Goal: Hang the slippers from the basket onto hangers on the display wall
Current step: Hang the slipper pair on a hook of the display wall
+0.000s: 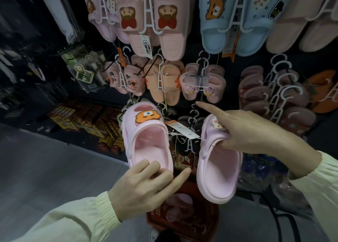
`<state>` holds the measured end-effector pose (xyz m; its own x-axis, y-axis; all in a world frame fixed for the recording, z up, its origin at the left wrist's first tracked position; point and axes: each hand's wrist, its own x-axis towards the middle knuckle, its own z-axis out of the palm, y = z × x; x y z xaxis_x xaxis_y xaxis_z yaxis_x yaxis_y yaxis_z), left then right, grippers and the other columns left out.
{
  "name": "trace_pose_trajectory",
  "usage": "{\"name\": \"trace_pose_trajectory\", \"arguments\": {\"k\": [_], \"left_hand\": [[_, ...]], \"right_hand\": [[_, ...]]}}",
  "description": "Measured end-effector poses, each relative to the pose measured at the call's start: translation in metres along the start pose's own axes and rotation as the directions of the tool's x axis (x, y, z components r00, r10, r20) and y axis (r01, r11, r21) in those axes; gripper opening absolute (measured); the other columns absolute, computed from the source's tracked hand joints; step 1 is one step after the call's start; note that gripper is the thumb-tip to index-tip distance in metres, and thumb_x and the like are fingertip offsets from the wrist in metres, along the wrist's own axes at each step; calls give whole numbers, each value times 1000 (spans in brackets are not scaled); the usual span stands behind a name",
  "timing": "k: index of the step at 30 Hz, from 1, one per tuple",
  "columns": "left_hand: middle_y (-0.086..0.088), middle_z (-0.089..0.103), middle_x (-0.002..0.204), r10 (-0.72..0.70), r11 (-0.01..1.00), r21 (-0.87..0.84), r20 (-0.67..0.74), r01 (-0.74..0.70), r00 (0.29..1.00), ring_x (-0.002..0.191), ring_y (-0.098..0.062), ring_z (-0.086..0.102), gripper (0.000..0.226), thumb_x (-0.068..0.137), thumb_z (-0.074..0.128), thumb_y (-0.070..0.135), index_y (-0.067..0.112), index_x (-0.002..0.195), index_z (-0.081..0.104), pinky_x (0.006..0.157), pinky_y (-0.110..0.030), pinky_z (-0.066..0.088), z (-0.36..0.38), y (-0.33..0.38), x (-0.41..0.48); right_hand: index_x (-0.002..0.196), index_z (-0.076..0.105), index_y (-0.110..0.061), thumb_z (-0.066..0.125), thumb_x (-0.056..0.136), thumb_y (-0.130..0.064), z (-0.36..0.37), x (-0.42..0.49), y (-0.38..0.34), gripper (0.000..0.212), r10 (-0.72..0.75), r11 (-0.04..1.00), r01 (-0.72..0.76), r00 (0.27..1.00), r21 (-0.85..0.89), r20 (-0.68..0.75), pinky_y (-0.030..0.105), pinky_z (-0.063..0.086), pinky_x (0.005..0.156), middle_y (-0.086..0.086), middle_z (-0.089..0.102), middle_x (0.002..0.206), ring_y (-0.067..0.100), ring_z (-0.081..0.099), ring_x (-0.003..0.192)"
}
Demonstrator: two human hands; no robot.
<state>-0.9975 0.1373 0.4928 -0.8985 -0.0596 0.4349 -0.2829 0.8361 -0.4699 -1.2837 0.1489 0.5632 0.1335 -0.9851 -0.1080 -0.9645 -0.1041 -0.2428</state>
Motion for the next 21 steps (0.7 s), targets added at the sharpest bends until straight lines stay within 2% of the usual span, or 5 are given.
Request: {"name": "trace_pose_trajectory", "arguments": {"k": [4,9,12,18,21], "left_hand": [[3,53,74,66,997,-28,-7,-66,998,61,-16,41,40,98,49,1,13,134,63,57,-31,36,0,5,5],[7,54,75,161,985,-61,-25,-162,987,64,-13,41,39,97,54,4,16,132,65,59,-27,36,2,15,8],[8,54,78,211,975,-60,-35,-213,977,67,-12,40,40,96,54,7,15,134,64,60,-27,37,2,21,9],[9,56,79,257,964,-60,-53,-260,965,66,-11,41,39,94,55,10,17,130,66,61,-25,35,5,29,13],[9,56,80,263,963,-47,-69,-267,962,68,-12,42,39,93,57,10,16,131,66,61,-26,35,6,28,13]], "right_hand": [[145,-14,-62,65,80,-25,4,0,-4,108,-17,1000,17,999,3,-28,37,51,64,-9,48,85,14,54,73],[143,-15,-65,66,80,-21,1,1,-9,112,-78,997,76,994,-29,-76,41,54,71,-6,52,105,22,58,88],[142,-11,-67,65,80,-18,-2,3,-11,110,-112,994,110,992,-25,-66,40,52,70,-7,53,109,20,55,87],[145,1,-65,60,84,-19,-7,3,-19,96,-159,987,159,987,-39,5,34,48,73,-7,50,115,16,50,91],[148,9,-60,62,88,-29,-9,4,-18,86,-177,983,178,983,-38,40,29,43,76,-10,46,132,12,44,93]]}}
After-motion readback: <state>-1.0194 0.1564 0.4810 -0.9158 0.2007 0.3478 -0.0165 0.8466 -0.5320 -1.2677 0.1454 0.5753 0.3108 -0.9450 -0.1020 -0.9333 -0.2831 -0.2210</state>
